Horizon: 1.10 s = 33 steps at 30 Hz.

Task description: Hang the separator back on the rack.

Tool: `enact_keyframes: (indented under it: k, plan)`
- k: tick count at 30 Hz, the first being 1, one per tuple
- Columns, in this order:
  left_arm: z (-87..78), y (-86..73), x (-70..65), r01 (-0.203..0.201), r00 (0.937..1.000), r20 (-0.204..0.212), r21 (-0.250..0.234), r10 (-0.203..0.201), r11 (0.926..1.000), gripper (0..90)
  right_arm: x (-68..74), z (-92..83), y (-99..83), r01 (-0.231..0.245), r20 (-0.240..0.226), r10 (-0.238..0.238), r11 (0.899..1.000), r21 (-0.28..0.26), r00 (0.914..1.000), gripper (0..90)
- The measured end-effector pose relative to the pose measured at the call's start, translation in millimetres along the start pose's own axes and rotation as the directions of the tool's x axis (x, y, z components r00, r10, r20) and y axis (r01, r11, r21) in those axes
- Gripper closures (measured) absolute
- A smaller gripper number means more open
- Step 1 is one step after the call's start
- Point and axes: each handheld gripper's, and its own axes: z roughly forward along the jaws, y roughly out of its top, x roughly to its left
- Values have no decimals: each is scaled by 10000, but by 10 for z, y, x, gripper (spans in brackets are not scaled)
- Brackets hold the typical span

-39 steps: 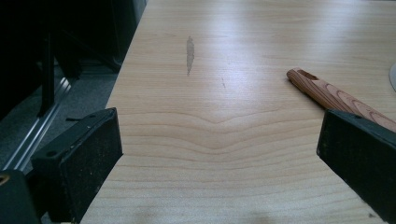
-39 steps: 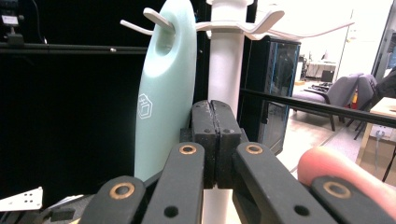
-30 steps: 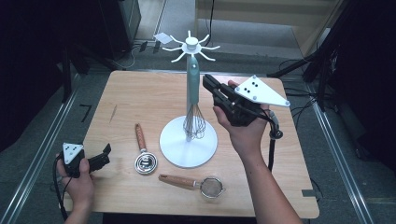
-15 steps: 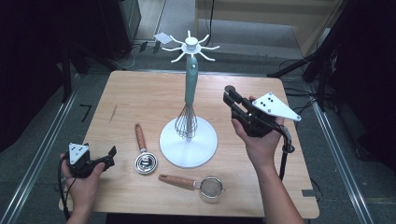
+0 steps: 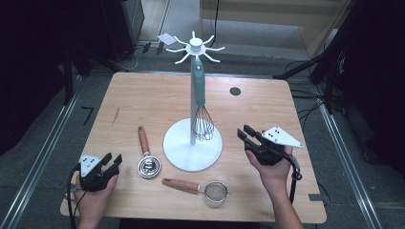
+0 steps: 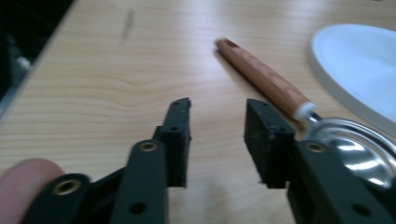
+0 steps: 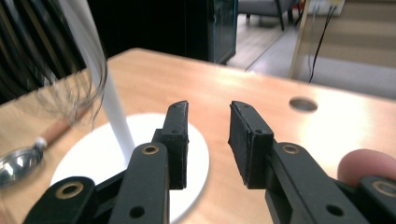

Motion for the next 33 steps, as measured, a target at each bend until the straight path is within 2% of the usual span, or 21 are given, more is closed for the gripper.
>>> enact_keyframes:
  k: [3,5,9,11,15,16,20,22,23,24,26,28,31,33]
  plan:
    - [-6,-27,-132,-322,9976,613,226,308,9992,734,46,16,-144,-47,-235,55,9994,342,9997,686]
    - [-15,-36,-215,-591,9946,873,355,558,9976,786,91,22,-220,101,-388,-79,9983,578,9992,687]
    - [10,-64,-379,-942,9893,1167,551,873,9940,882,161,9,-286,350,-737,-280,9949,948,9969,687]
    - [23,-75,-436,-1113,9852,1382,644,1015,9917,900,195,-6,-297,273,-935,-181,9949,975,9955,682]
    - [6,-108,-583,-1693,9716,1812,847,1519,9819,900,292,-21,-370,364,-1221,-202,9906,1316,9923,675]
    - [7,-119,-619,-1795,9681,1932,895,1597,9797,900,347,-11,-424,573,-1345,-361,9859,1572,9903,673]
    - [8,-143,-752,-2254,9512,2440,1316,1889,9653,900,416,3,-492,676,-1598,-363,9784,1952,9865,674]
    - [5,-140,-801,-2426,9405,2758,1353,1986,9606,900,462,21,-520,742,-1773,-338,9712,2265,9836,675]
    - [7,-141,-821,-2418,9395,2805,1365,1966,9607,900,491,39,-533,790,-1922,-317,9665,2440,9808,676]
    - [13,-142,-841,-2522,9353,2895,1416,2035,9573,900,513,50,-541,765,-2054,-235,9641,2542,9784,677]
    - [22,-144,-885,-2709,9275,3025,1395,2195,9524,900,573,94,-561,870,-2486,-124,9525,2917,9685,676]
    - [26,-145,-929,-2855,9196,3179,1376,2307,9485,900,641,147,-576,1210,-2801,-277,9392,3215,9596,673]
    - [23,-148,-979,-3009,9104,3373,1429,2395,9429,900,728,218,-595,1623,-3239,-417,9207,3550,9452,669]
    - [26,-154,-1001,-3059,9058,3491,1465,2402,9407,900,770,254,-603,1716,-3463,-345,9116,3735,9375,669]
